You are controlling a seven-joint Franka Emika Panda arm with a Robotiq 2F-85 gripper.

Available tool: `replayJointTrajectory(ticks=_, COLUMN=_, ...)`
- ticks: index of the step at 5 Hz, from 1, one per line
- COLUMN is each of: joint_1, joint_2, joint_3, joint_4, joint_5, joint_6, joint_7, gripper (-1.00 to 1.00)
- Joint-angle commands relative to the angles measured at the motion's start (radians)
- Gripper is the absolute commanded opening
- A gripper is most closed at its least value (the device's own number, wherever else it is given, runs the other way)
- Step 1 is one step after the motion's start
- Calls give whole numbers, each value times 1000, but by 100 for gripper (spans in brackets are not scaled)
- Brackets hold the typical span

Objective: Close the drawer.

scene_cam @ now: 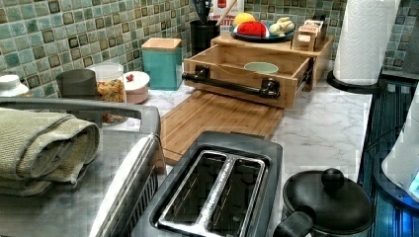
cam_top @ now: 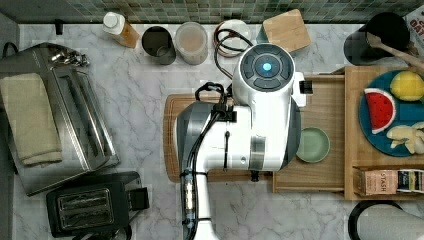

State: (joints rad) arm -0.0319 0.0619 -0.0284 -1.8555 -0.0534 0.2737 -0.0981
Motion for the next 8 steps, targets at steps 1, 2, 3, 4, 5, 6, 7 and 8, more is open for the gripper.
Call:
replayJointTrajectory(ticks=1, joint_1=0, joint_2=8, joint_3=0, joint_4=-1, joint_5=-7, joint_6=0, joint_7=0, gripper=-100)
replayJointTrajectory(ticks=2, joint_1=-4, joint_2=-18, joint_3=2, joint_4=-67, joint_5=-9, joint_6=83, joint_7=-126, gripper=-100)
replayJointTrajectory(ticks=3, joint_1=2, joint_2=-50, joint_3=12, joint_4=-146, joint_5=15, joint_6=188, joint_7=-281, gripper=-100)
replayJointTrajectory(ticks=4, joint_1=21, joint_2=-46, joint_3=34, joint_4=-153, joint_5=62, joint_6=194, joint_7=-363, gripper=-100)
replayJointTrajectory(ticks=5, joint_1=65, joint_2=-53, joint_3=69, joint_4=-178, joint_5=-37, joint_6=203, joint_7=-321, gripper=-100)
replayJointTrajectory(ticks=6, joint_1=86, joint_2=-81, joint_3=77, joint_4=-259, joint_5=-78, joint_6=297, joint_7=-384, gripper=-100)
replayJointTrajectory(ticks=7, joint_1=74, joint_2=-40, joint_3=96, joint_4=-239, joint_5=-128, joint_6=284, joint_7=-478, gripper=-100)
replayJointTrajectory(ticks=8, joint_1=73, joint_2=2, joint_3=77, joint_4=-252, joint_5=-133, joint_6=315, joint_7=-576, gripper=-100)
